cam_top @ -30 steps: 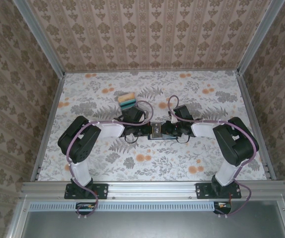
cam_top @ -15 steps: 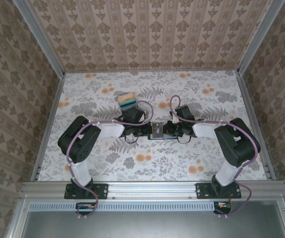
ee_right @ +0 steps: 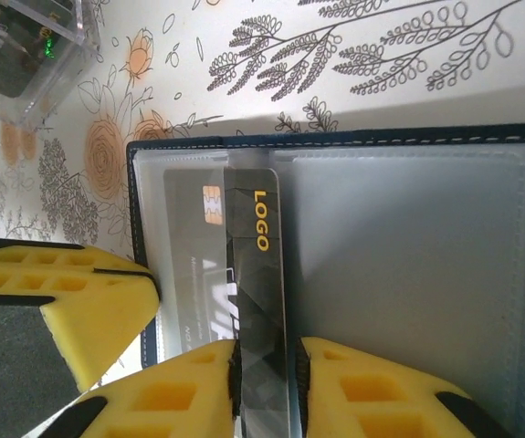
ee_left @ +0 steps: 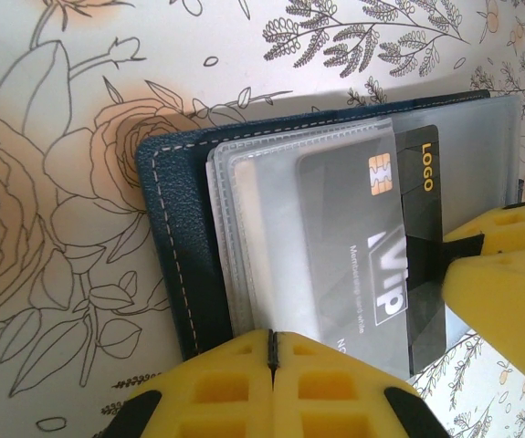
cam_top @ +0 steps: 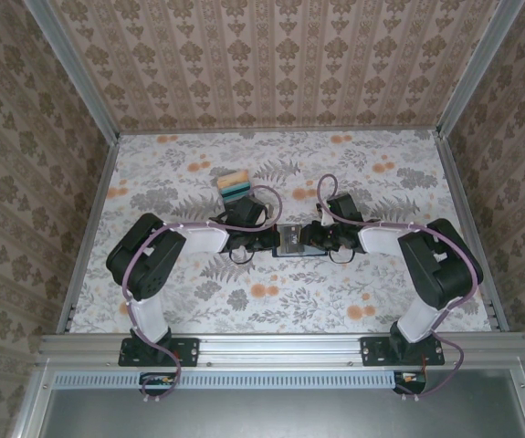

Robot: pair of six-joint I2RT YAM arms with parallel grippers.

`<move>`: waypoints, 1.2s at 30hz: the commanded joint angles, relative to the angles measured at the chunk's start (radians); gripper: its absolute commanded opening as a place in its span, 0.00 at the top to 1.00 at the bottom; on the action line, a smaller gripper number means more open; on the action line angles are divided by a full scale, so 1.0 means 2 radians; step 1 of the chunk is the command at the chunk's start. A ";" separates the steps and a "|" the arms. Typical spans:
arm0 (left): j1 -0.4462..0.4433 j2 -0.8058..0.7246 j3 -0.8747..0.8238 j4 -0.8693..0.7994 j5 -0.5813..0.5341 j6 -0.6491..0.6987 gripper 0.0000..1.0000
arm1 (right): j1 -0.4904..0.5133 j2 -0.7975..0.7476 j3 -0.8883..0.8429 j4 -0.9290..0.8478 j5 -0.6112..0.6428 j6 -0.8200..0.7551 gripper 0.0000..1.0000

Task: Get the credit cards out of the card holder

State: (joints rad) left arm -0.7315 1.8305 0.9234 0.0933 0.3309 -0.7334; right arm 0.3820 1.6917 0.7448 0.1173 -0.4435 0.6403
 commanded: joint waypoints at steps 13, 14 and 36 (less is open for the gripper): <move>0.003 -0.001 -0.011 -0.040 -0.004 0.004 1.00 | -0.015 -0.002 -0.010 0.000 -0.001 0.005 1.00; 0.004 -0.002 -0.011 -0.042 -0.004 0.005 1.00 | -0.020 -0.008 -0.015 -0.002 0.000 0.004 1.00; 0.005 -0.173 -0.072 0.098 0.041 -0.052 0.51 | -0.040 -0.252 -0.065 -0.030 -0.036 0.010 1.00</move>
State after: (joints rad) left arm -0.7246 1.5444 0.8173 0.1627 0.3721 -0.7902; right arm 0.3073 1.2434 0.6258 0.0521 -0.4595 0.6491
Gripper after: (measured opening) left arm 0.486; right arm 0.054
